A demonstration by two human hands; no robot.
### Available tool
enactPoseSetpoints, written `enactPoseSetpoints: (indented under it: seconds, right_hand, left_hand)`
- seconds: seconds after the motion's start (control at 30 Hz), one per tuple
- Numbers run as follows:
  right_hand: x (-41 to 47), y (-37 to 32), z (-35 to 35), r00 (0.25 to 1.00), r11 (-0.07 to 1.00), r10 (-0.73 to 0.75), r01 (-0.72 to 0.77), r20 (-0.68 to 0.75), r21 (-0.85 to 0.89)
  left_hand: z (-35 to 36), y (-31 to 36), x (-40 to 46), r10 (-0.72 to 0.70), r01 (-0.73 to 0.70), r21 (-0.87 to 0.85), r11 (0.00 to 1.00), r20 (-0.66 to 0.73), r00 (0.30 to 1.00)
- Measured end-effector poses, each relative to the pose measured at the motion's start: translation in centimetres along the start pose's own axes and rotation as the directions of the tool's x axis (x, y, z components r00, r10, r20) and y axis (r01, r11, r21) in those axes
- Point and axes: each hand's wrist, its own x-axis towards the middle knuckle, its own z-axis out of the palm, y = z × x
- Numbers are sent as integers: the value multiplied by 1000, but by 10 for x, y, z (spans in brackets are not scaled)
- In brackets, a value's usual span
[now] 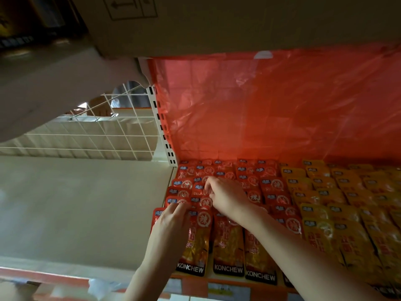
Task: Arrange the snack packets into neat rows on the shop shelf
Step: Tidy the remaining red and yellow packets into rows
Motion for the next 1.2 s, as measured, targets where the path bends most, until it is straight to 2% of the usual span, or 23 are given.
enactPoseSetpoints:
  seconds: [0.1, 0.17, 0.27, 0.33, 0.4, 0.5, 0.73, 0.87, 1.0, 1.13, 1.2]
  right_hand:
    - [-8, -7, -3, 996, 999, -29, 31, -86, 22]
    - [-19, -15, -4, 988, 995, -72, 80, -138, 56]
    - [-41, -28, 5, 975, 983, -173, 180, -141, 44]
    - [-56, -31, 18, 967, 975, -222, 220, -127, -31]
    - [-67, -32, 33, 958, 965, -250, 234, -140, -120]
    - [-75, -29, 46, 957, 957, -255, 228, -140, -181]
    - [-73, -21, 40, 954, 952, -294, 286, -58, -108]
    - [-81, -24, 37, 952, 964, -265, 257, -155, -71]
    - [-101, -22, 28, 933, 987, -156, 162, -323, -8]
    - [-129, 4, 24, 897, 1000, 8, -16, -441, -14]
    - [-140, 17, 25, 891, 998, 52, -65, -452, -13]
  left_hand:
    - [-12, -7, -1, -27, 19, -67, 998, -131, 991]
    - [-21, -18, -3, -122, 116, -46, 992, -185, 975]
    - [-27, -40, -6, -356, 354, -41, 934, -118, 927]
    - [-26, -48, -8, -447, 440, -139, 887, -29, 894]
    - [-25, -48, -12, -447, 433, -261, 863, 6, 894]
    - [-24, -43, -15, -421, 398, -347, 849, 10, 907]
    - [-10, -42, -16, -421, 389, -372, 843, -6, 907]
    - [-10, -42, -19, -408, 371, -362, 855, -30, 913]
    - [-12, -37, -29, -278, 266, -119, 957, -104, 955]
    - [-13, -24, -38, -341, 338, -128, 932, -3, 940]
    - [-14, -17, -42, -344, 345, -129, 930, 30, 938]
